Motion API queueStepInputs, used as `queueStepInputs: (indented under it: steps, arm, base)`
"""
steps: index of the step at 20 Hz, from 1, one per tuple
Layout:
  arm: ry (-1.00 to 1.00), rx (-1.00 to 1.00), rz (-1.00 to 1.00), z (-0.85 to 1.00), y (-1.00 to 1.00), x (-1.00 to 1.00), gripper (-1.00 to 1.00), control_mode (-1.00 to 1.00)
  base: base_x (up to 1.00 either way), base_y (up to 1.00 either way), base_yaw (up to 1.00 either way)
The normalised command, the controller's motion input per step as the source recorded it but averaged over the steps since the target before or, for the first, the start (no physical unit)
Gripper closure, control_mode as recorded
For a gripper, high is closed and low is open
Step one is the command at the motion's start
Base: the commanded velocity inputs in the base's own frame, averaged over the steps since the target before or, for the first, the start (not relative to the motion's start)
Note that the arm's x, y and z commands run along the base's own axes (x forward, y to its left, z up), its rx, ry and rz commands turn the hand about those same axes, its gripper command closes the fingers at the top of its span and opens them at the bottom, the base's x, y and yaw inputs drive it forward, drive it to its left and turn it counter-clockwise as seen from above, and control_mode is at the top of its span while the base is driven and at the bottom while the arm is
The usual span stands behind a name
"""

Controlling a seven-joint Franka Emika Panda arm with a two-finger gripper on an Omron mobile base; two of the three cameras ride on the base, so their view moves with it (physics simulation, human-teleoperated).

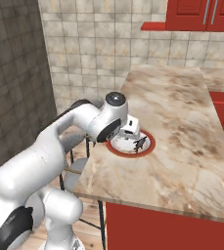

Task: Take the cheese, fish, and garlic from the fridge and place them on the plate on the dining counter to create an appetizer plate.

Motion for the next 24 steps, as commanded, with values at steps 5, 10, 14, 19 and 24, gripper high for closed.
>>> queueStepInputs:
  steps: [5, 10, 14, 19, 24]
  arm:
    - [0.31, -0.06, 0.06, 1.0, 0.76, -0.52, -1.0, -1.0]
    - [0.17, -0.03, 0.07, 0.86, 0.54, -0.43, -1.0, -1.0]
    - [0.09, 0.0, 0.05, 0.29, 0.18, -0.42, -1.0, -1.0]
    - [0.02, 0.0, 0.0, -0.01, 0.01, -0.38, -1.0, -1.0]
    - [0.0, 0.0, 0.0, -0.1, 0.0, -0.23, -1.0, -1.0]
  base:
    - [0.0, 0.0, 0.0]
    - [0.0, 0.0, 0.0]
    - [0.0, 0.0, 0.0]
    - [0.0, 0.0, 0.0]
    - [0.0, 0.0, 0.0]
